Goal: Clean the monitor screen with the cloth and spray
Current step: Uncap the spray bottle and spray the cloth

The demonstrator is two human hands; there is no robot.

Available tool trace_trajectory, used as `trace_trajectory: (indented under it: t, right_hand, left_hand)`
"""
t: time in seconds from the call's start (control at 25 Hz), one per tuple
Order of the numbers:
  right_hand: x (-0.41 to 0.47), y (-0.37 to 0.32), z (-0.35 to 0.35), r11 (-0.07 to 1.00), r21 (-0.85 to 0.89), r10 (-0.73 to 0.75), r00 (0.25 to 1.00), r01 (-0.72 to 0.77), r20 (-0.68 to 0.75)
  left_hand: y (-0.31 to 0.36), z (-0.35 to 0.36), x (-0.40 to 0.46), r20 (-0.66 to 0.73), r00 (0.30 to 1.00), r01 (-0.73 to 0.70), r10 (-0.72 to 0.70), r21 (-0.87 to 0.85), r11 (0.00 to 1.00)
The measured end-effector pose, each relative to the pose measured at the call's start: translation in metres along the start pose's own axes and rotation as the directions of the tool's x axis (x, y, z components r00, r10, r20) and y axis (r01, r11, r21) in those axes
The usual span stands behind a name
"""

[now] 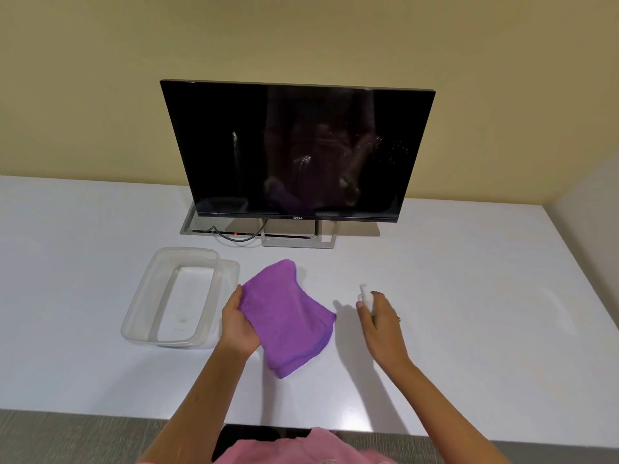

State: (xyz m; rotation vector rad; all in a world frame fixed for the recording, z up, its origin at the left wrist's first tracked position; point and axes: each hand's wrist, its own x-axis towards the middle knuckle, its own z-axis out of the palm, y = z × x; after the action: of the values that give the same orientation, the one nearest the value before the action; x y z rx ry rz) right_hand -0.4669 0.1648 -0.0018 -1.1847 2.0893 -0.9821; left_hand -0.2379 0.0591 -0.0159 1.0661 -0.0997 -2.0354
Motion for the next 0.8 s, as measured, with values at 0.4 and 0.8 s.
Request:
trace_trajectory:
  t: [0.4, 0.8]
  right_hand:
    - [0.011, 0.045, -0.002, 0.965, 0.235, 0.161, 0.968, -0.114, -0.190]
    - [0.012, 0.046, 0.017, 0.940, 0.277, 0.274, 0.923, -0.197, -0.271]
  left_hand:
    - [0.004, -0.056, 0.018, -0.060, 0.998, 0.006, -0.001, 0.089, 0.996]
    - [0.005, -0.053, 0.008, -0.088, 0.996, 0.004, 0.026, 0.326, 0.945]
